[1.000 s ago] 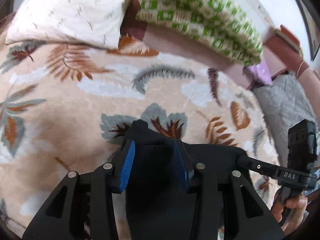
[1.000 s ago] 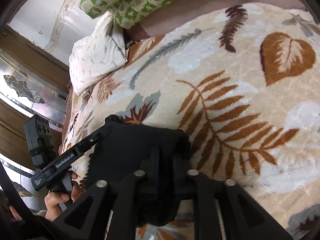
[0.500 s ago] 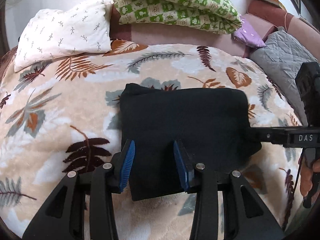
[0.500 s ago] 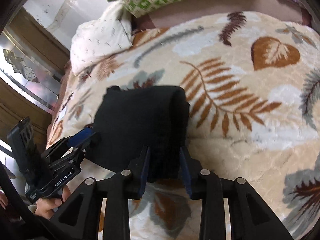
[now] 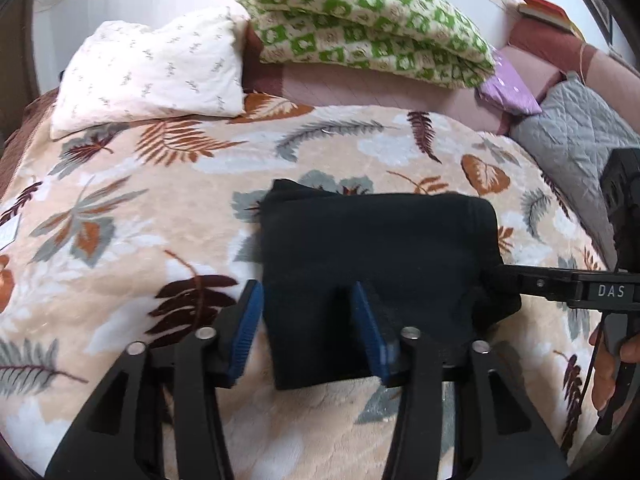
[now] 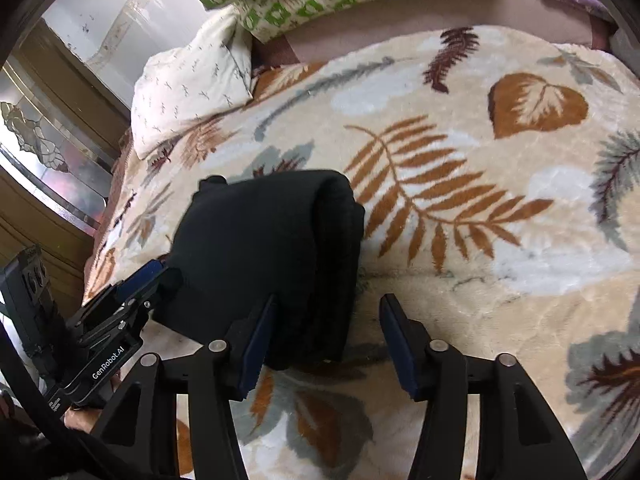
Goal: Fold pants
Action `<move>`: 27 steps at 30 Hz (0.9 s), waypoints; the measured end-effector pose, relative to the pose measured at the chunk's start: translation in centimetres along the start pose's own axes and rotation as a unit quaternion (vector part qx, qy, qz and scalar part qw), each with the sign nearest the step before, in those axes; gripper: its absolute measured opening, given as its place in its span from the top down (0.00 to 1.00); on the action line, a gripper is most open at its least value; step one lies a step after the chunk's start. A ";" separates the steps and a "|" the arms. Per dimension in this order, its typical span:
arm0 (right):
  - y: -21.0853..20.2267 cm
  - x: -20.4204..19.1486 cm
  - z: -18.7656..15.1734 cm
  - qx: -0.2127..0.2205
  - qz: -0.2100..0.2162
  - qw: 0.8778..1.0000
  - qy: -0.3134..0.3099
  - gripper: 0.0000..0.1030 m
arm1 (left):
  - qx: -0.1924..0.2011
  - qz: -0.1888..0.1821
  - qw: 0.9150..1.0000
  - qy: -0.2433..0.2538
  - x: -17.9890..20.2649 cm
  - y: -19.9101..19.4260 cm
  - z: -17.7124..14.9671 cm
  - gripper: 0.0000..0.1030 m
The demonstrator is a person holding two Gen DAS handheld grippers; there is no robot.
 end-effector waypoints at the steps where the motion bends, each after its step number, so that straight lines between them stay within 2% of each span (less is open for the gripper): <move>1: -0.5 0.0 0.0 0.003 0.001 1.000 0.000 0.45 | 0.003 0.000 1.000 -0.003 -0.1 -0.4 0.0 0.51; 3: -1.2 -0.1 -0.1 0.008 0.005 1.000 0.000 0.45 | 0.009 -0.005 1.000 -0.013 -0.3 -1.2 0.2 0.48; 6: -1.9 -0.2 -0.3 0.012 0.008 1.000 -0.001 0.45 | 0.014 -0.013 1.000 -0.023 -0.7 -2.3 0.3 0.26; 7: -2.1 -0.3 -0.4 0.013 0.011 1.000 -0.002 0.45 | 0.015 -0.014 1.000 -0.023 -0.7 -2.5 0.3 0.22; 10: -2.3 -0.3 -0.5 0.017 0.012 1.000 -0.003 0.36 | 0.011 -0.022 0.999 -0.025 -0.9 -2.7 0.2 0.20; 12: -2.3 -0.3 -0.7 0.016 0.018 1.000 0.000 0.25 | 0.006 -0.022 0.999 -0.032 -1.2 -2.6 0.0 0.20; 14: -2.3 -0.4 -0.9 0.018 0.021 1.000 0.000 0.22 | 0.006 -0.019 0.999 -0.042 -1.5 -2.6 -0.2 0.20; 17: -2.1 -0.8 -1.2 0.020 0.025 0.999 -0.003 0.12 | -0.010 -0.027 0.998 -0.057 -1.7 -1.8 -0.9 0.19; 24: -1.0 -0.9 -1.2 0.008 0.033 0.999 0.012 0.11 | 0.001 -0.049 0.998 -0.044 -1.1 -1.2 -1.2 0.19; 27: -0.4 -0.3 -0.9 0.000 0.042 0.999 0.030 0.11 | -0.010 -0.062 0.997 -0.045 -1.1 -0.7 -1.2 0.19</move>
Point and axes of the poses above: each gripper's, at about its wrist camera, not at the fingertips, and y roughly the way its jaws point, x to its right, z to its top, the point moved 7 cm from there along y, roughly the way its jaws point, and after that the axes turned 7 degrees about -z, right-handed, at the moved point
